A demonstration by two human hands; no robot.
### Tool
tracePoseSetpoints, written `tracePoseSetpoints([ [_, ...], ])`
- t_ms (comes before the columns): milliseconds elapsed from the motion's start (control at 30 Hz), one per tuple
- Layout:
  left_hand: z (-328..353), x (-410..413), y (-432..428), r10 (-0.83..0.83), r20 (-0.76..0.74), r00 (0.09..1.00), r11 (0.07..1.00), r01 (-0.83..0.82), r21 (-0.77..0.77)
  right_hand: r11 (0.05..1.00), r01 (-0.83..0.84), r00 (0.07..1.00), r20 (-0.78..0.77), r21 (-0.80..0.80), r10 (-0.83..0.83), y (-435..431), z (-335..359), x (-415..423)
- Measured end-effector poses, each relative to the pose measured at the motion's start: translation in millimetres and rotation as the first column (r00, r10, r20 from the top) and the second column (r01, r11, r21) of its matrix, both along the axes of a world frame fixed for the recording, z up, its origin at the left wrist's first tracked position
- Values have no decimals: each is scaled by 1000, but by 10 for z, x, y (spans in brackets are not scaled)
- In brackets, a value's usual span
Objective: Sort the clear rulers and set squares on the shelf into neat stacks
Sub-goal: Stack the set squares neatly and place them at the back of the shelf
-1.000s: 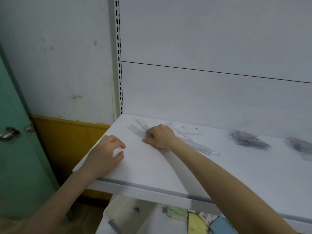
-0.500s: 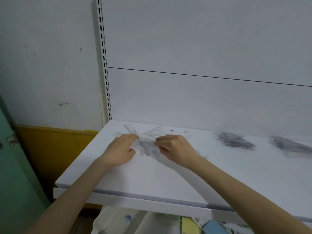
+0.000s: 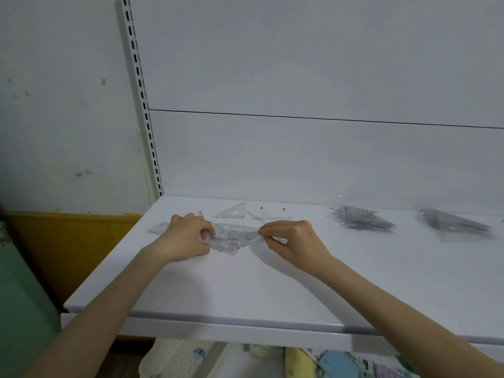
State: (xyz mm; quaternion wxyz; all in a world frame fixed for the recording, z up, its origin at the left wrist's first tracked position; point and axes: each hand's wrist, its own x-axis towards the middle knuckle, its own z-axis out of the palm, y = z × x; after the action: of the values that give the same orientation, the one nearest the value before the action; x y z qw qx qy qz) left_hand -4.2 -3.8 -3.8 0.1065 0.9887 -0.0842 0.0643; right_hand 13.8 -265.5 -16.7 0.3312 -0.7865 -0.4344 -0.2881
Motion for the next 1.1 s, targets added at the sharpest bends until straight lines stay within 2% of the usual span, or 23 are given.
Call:
tracePoseSetpoints([
  [133,-38,-44,-3,-89,90,992,991,79,106,999,6,999,-52,39,-4,-49,24,-8],
  [333,-140,-100,-12,-200,332,922,972,145,183,997,20,996,-92,78,-13,-127,30,-9],
  [400,-139,-125,-44,-182,323,929,982,153,114,997,17,996,-93,80,-10,-141,19,-3],
  [467,-140,-137,-44,-141,245,959,990,139,25,997,6,996,-84,72,0,-148,14,0],
  [533,-124,-145,-13,-159,223,962,987,163,3,998,2,998,-67,71,3,-155,12,4],
  [700,47,-236,7,-263,381,886,950,308,-61,992,7,1000,-18,124,-5,-163,28,0],
  [800,149,-272,-65,-236,387,891,963,267,-28,981,20,1000,7,195,-22,-193,55,-23],
  [900,204,-255,-159,-152,351,924,988,149,35,971,33,999,28,235,-41,-276,108,-58],
  [967,219,-224,-234,-67,325,943,996,80,-28,972,48,996,57,231,-63,-360,140,-87],
  [1033,232,-191,-335,11,261,965,978,44,-204,972,71,994,70,226,-89,-467,169,-116],
  [1100,246,-160,-456,25,172,985,921,44,-388,967,111,989,67,229,-129,-592,187,-150],
])
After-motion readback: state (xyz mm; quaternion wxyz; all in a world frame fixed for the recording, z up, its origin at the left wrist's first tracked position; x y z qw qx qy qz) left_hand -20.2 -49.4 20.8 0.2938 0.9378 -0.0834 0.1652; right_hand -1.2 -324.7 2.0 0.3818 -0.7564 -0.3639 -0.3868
